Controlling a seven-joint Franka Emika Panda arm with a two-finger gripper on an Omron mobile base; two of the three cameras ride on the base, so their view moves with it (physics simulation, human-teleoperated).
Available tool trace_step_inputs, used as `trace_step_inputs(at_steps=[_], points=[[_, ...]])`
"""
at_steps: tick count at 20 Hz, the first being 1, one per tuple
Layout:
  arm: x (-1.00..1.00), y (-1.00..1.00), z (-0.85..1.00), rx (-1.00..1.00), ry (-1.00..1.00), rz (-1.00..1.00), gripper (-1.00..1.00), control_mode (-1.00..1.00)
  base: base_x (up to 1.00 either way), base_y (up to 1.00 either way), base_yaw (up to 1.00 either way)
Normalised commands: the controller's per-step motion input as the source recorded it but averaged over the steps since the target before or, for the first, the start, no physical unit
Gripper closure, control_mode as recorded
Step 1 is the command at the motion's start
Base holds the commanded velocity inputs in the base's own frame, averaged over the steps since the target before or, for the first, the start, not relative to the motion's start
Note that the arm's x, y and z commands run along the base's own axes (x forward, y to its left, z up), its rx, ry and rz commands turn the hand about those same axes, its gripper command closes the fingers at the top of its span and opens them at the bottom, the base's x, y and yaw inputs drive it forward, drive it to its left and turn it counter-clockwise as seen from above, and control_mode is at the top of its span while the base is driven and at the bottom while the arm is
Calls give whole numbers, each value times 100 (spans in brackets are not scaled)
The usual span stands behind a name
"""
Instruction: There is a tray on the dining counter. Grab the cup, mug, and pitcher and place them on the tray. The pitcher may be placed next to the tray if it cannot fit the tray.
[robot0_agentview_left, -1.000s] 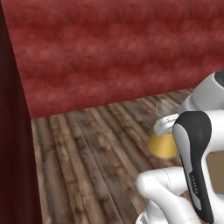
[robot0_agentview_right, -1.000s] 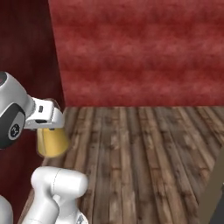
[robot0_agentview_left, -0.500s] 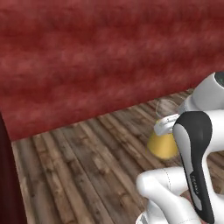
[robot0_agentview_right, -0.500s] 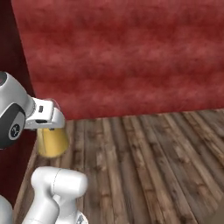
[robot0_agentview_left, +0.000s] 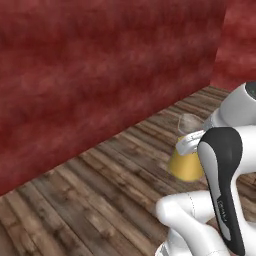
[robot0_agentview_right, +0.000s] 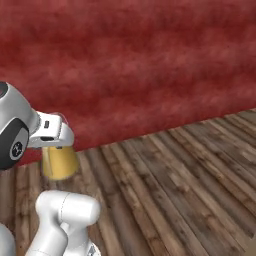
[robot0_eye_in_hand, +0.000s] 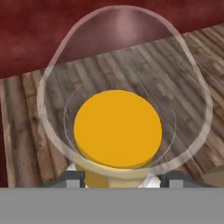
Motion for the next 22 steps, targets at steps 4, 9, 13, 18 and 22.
trace_step_inputs(at_steps=[4, 9, 13, 18, 22], points=[[0, 0, 0, 0, 0, 0, 100, 100, 97, 13, -52], [0, 0, 0, 0, 0, 0, 100, 100, 93, 14, -54], [0, 0, 0, 0, 0, 0, 100, 100, 90, 22, -55], [0, 0, 0, 0, 0, 0, 100, 100, 87, 24, -56], [0, 0, 0, 0, 0, 0, 100, 100, 86, 25, -58]])
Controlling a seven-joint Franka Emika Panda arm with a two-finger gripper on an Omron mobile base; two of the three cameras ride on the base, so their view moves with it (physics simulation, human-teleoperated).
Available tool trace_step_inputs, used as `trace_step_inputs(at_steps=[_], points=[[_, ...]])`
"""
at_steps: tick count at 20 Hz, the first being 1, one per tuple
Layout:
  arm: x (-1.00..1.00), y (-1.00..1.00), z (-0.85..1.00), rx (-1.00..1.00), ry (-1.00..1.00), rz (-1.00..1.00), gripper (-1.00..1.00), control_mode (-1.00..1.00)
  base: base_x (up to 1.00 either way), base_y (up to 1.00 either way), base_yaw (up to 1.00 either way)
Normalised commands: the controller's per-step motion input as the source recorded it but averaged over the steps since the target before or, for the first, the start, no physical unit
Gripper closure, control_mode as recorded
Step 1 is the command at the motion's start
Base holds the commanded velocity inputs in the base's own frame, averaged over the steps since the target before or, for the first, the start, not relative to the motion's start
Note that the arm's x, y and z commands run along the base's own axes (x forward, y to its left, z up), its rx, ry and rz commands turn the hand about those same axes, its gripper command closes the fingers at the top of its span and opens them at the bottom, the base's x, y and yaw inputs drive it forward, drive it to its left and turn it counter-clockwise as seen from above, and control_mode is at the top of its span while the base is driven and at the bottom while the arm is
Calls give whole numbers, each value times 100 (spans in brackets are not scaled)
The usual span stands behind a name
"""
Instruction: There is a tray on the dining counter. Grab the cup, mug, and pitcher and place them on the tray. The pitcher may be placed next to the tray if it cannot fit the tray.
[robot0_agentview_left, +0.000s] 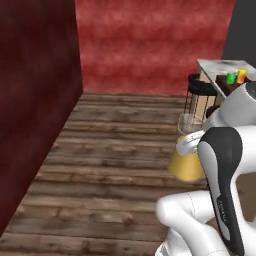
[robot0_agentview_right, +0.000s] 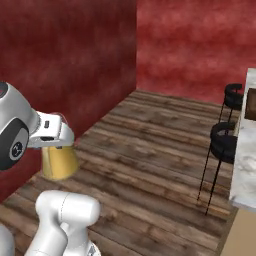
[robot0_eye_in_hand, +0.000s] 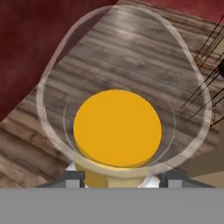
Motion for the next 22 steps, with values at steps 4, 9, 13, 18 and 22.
trace_step_inputs(at_steps=[4, 9, 13, 18, 22], points=[[0, 0, 0, 0, 0, 0, 100, 100, 87, 28, -58], [0, 0, 0, 0, 0, 0, 100, 100, 93, 30, -57], [0, 0, 0, 0, 0, 0, 100, 100, 96, 37, -58], [0, 0, 0, 0, 0, 0, 100, 100, 84, 37, -57], [0, 0, 0, 0, 0, 0, 100, 100, 44, 40, -51]])
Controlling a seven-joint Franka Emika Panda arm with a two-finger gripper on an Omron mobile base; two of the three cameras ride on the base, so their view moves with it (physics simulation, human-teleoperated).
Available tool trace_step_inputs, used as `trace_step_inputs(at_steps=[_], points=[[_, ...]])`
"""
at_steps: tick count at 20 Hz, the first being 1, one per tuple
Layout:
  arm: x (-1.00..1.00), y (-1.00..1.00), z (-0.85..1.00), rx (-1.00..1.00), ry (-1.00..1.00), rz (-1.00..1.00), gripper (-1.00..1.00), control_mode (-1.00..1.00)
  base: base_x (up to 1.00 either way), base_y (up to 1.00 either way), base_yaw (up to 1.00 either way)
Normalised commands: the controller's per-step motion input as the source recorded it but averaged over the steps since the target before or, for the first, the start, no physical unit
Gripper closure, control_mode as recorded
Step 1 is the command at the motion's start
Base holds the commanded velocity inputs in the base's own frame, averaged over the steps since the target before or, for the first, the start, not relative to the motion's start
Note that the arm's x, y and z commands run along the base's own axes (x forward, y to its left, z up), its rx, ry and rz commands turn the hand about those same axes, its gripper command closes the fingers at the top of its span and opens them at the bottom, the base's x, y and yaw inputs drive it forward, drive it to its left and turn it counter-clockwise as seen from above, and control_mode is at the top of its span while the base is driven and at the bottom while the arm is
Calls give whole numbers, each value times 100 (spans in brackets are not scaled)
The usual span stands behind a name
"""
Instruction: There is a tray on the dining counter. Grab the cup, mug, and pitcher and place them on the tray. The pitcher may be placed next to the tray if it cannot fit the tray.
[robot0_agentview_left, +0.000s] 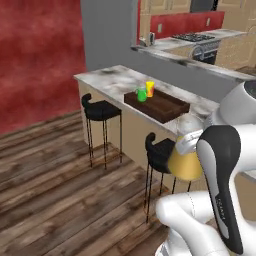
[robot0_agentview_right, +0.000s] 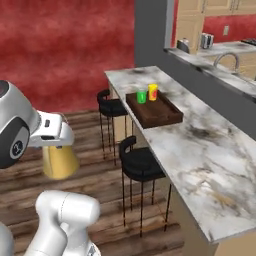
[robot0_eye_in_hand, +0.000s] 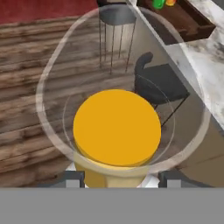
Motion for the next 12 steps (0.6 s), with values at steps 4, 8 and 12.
trace_step_inputs(at_steps=[4, 8, 12], points=[[0, 0, 0, 0, 0, 0, 100, 100, 20, 47, -49], [0, 0, 0, 0, 0, 0, 100, 100, 9, 50, -52], [0, 0, 0, 0, 0, 0, 100, 100, 2, 52, -53]])
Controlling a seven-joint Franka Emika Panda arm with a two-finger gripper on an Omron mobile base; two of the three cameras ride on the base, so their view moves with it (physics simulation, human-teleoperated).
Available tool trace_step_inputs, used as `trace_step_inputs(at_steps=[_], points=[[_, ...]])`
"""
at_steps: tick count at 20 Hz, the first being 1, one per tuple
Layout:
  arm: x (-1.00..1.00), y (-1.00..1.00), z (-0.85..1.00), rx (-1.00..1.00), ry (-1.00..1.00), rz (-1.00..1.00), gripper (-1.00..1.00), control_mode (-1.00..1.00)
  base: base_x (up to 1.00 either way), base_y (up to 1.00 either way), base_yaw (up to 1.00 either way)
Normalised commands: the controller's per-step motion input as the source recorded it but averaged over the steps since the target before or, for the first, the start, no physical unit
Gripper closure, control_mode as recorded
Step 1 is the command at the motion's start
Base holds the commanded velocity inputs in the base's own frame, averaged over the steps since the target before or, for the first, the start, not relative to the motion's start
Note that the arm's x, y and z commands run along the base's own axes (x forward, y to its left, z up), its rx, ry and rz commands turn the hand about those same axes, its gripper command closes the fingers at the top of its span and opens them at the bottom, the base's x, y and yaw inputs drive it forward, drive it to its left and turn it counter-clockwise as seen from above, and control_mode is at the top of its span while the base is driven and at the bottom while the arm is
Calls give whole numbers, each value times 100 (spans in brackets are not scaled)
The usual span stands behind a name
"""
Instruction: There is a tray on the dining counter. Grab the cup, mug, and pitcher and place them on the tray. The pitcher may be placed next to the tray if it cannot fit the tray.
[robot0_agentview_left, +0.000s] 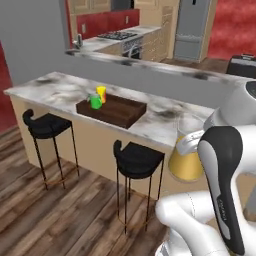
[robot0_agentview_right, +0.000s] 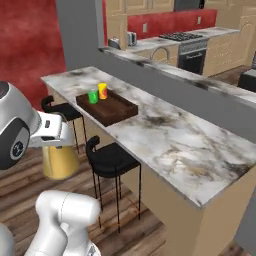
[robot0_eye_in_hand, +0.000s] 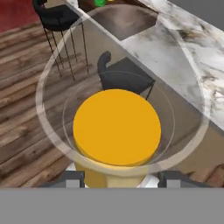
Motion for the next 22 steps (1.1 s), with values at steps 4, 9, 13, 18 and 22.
trace_step_inputs(at_steps=[4, 9, 13, 18, 22], points=[[0, 0, 0, 0, 0, 0, 100, 100, 0, 59, -53], [0, 0, 0, 0, 0, 0, 100, 100, 0, 75, -52], [0, 0, 0, 0, 0, 0, 100, 100, 0, 80, -50], [0, 0, 0, 0, 0, 0, 100, 100, -1, 83, -49], [0, 0, 0, 0, 0, 0, 100, 100, -1, 83, -50]])
